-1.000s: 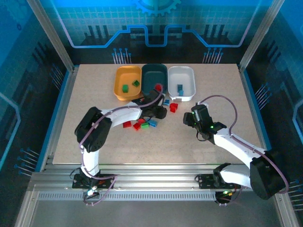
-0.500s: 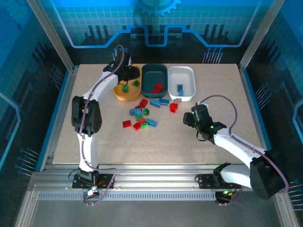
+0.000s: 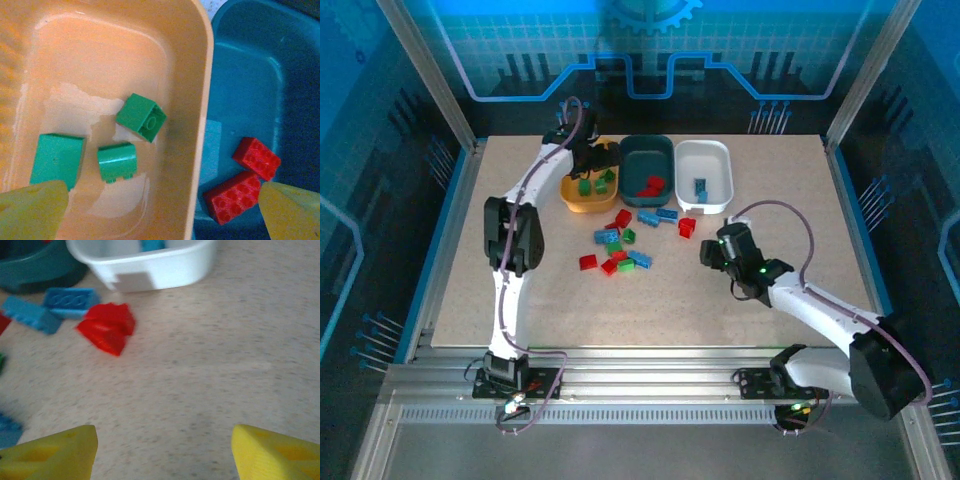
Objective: Sort the legos into containers by color
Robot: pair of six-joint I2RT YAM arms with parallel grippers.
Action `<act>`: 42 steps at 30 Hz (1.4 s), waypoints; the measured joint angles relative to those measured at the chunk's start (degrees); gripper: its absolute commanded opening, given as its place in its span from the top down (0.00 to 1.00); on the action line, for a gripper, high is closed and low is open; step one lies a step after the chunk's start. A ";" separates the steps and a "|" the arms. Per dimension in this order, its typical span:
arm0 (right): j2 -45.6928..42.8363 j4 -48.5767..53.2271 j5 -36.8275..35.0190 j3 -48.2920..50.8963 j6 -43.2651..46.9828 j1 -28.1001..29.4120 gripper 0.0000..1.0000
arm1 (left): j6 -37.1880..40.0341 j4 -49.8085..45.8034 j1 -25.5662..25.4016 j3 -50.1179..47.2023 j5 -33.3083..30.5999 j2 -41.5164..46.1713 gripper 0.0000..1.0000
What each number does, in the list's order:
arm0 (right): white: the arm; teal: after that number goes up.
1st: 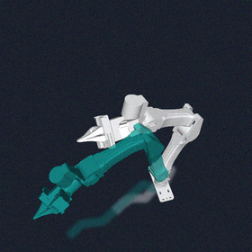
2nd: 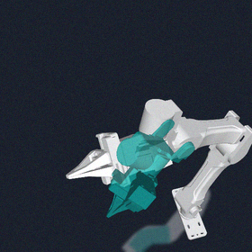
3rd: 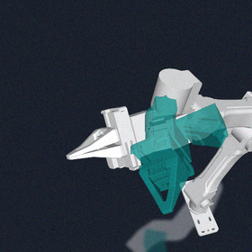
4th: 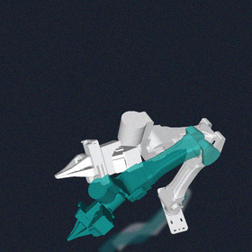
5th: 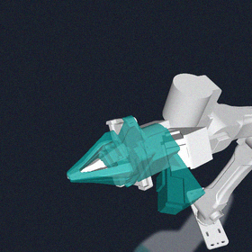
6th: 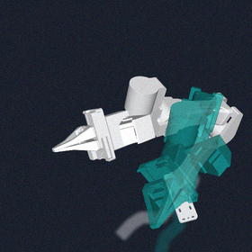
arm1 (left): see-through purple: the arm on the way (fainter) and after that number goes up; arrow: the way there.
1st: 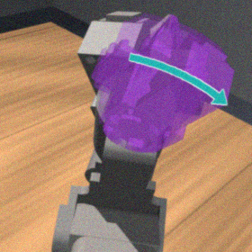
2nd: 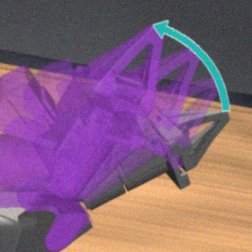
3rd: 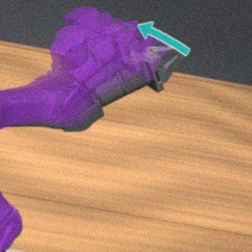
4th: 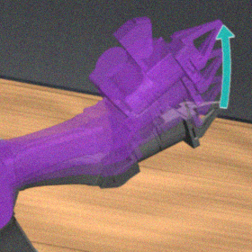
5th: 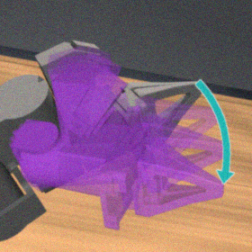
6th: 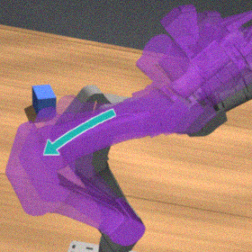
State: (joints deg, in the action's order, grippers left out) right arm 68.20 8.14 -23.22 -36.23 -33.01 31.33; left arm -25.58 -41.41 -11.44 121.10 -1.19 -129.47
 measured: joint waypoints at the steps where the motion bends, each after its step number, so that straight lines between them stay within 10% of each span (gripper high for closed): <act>1: 0.76 -0.50 0.11 -0.57 1.18 1.62 0.27 | -0.55 -0.85 0.00 -0.02 0.02 1.20 0.01; 14: 25.70 3.96 15.30 -21.68 16.00 10.21 0.35 | -23.63 16.70 8.66 -41.29 20.33 38.21 0.01; 30: 41.31 12.98 14.67 -31.82 21.46 12.87 0.43 | -37.18 32.79 13.86 -54.21 35.60 36.48 0.03; 42: 46.34 15.19 12.72 -39.04 27.36 13.40 0.73 | -37.51 34.27 16.11 -54.29 36.65 36.96 0.04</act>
State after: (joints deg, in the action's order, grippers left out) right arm 114.54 23.33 -10.50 -75.26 -5.65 44.73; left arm -63.09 -7.14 4.67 66.81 35.46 -92.51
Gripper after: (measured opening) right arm 0.313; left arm 0.961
